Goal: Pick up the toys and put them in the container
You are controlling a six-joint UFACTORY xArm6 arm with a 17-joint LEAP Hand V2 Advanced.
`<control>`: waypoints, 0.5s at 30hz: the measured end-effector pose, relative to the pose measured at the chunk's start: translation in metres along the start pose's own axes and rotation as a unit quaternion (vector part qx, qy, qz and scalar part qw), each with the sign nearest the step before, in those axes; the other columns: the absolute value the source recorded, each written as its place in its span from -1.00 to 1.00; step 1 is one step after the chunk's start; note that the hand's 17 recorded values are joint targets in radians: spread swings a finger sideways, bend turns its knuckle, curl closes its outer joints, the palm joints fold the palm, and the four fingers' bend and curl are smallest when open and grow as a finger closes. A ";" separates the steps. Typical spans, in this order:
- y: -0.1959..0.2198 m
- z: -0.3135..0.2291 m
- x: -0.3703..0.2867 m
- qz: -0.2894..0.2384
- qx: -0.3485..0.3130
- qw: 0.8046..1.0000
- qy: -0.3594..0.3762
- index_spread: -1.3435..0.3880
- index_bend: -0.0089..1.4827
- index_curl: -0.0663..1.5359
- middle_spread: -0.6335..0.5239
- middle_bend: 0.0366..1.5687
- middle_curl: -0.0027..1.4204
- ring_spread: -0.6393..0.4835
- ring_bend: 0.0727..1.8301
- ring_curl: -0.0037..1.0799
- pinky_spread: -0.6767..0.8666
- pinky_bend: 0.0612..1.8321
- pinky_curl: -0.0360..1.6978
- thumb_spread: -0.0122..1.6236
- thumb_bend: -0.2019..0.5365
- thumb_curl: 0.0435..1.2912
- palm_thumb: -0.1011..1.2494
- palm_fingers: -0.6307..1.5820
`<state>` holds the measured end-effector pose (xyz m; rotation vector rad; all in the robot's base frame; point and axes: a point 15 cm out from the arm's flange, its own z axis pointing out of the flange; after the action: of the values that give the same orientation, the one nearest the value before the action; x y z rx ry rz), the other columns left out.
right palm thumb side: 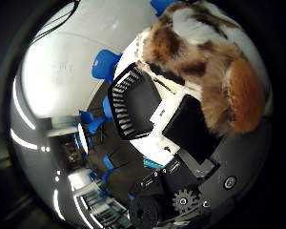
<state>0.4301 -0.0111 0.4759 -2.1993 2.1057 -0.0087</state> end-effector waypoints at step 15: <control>-0.028 0.032 -0.184 -0.079 0.027 0.996 -0.026 0.29 0.49 0.07 -0.17 0.68 0.08 -0.25 0.45 0.41 -0.40 0.29 0.19 0.47 -0.48 -0.10 0.66 0.58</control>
<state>0.4515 0.1753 0.4577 -2.3007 1.8783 -0.0202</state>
